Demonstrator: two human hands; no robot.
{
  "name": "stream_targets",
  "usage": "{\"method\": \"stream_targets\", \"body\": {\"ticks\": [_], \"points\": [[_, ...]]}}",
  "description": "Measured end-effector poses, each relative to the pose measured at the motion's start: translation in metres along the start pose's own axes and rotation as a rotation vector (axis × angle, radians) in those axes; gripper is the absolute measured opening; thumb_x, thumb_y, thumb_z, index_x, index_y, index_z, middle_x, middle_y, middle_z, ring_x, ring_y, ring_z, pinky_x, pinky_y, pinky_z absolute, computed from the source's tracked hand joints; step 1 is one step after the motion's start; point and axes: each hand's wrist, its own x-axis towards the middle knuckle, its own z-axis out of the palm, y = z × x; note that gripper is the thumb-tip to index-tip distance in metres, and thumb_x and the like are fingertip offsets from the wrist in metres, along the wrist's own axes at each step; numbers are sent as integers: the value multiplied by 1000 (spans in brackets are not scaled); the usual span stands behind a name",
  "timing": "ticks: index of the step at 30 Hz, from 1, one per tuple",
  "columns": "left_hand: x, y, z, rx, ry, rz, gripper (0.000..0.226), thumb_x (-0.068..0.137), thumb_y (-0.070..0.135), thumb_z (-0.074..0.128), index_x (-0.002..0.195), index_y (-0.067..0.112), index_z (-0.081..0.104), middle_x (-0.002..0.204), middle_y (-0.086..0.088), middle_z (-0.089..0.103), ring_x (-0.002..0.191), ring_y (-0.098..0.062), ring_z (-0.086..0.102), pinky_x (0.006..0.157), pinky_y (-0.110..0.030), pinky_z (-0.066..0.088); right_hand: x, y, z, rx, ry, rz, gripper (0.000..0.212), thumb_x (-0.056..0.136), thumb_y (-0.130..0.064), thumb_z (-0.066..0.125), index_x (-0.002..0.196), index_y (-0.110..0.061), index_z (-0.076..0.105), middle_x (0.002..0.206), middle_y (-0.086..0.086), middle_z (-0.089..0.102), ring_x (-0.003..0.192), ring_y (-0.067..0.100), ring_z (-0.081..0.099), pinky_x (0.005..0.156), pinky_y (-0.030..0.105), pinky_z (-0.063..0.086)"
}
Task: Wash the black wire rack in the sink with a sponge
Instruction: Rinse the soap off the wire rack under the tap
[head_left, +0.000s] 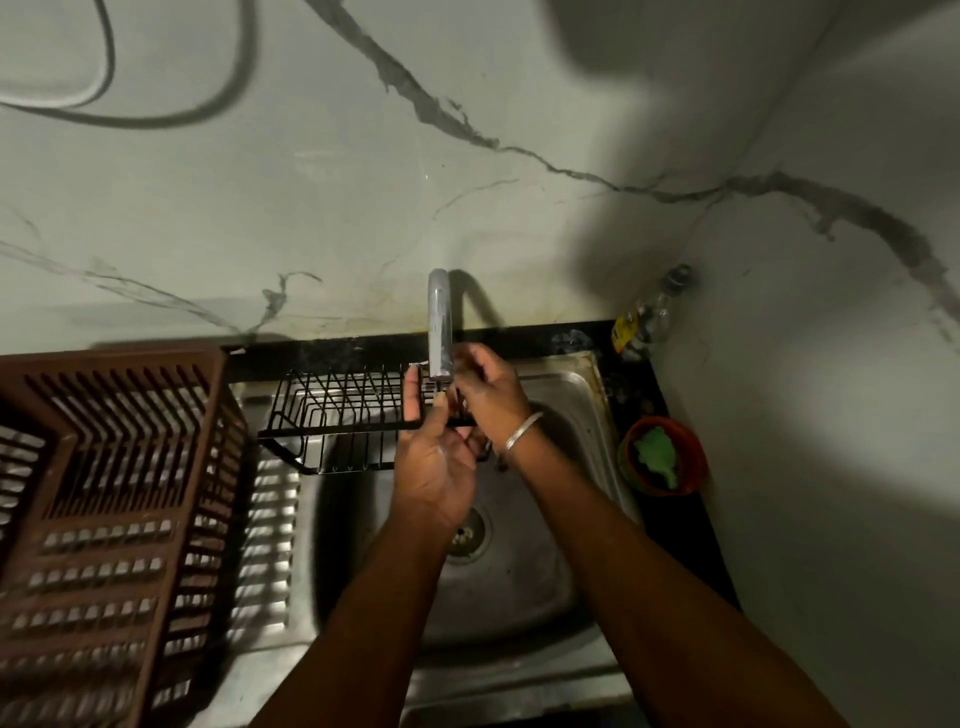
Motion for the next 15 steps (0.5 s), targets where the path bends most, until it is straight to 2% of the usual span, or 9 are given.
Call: {"method": "stream_targets", "body": {"ticks": [3,5,7,11,13,15], "points": [[0,7,-3,28,-26,25,64,102,5,55,155,42,50,142,-15,69,135,-38,61,115,-60,42,-7,5,1,29,-155,-49,25,101,-7,62,125,-15,64,120,6,64,108,21,66,82,25,58],[-1,6,-2,58,-34,24,67,101,4,58,154,44,51,139,-11,72,134,-37,59,119,-60,37,-5,8,-3,139,-140,2,24,103,-8,60,126,-8,67,119,13,70,112,29,67,93,35,59],[-3,3,1,52,-42,26,71,97,3,63,154,44,51,138,-9,72,123,-32,62,113,-57,42,-3,7,-5,187,-66,25,20,104,-13,60,120,-6,71,111,13,74,104,26,70,92,38,57],[-6,-2,7,-15,-36,52,71,91,2,66,150,40,53,134,-10,74,97,-21,70,91,-44,53,3,4,-8,117,13,9,23,107,-24,58,103,-10,76,80,-2,71,78,12,67,76,31,55],[-4,-6,7,-39,-12,40,63,97,2,65,149,37,54,129,-10,75,92,-19,72,86,-42,59,3,0,-12,77,9,23,27,107,-28,59,92,-15,77,76,-5,71,74,10,67,74,28,55],[-2,-8,6,-49,20,10,53,99,4,65,147,26,56,121,-10,77,91,-20,73,80,-40,62,5,-7,-18,25,-15,62,28,106,-30,60,92,-15,77,82,0,76,78,11,71,75,26,56]]}}
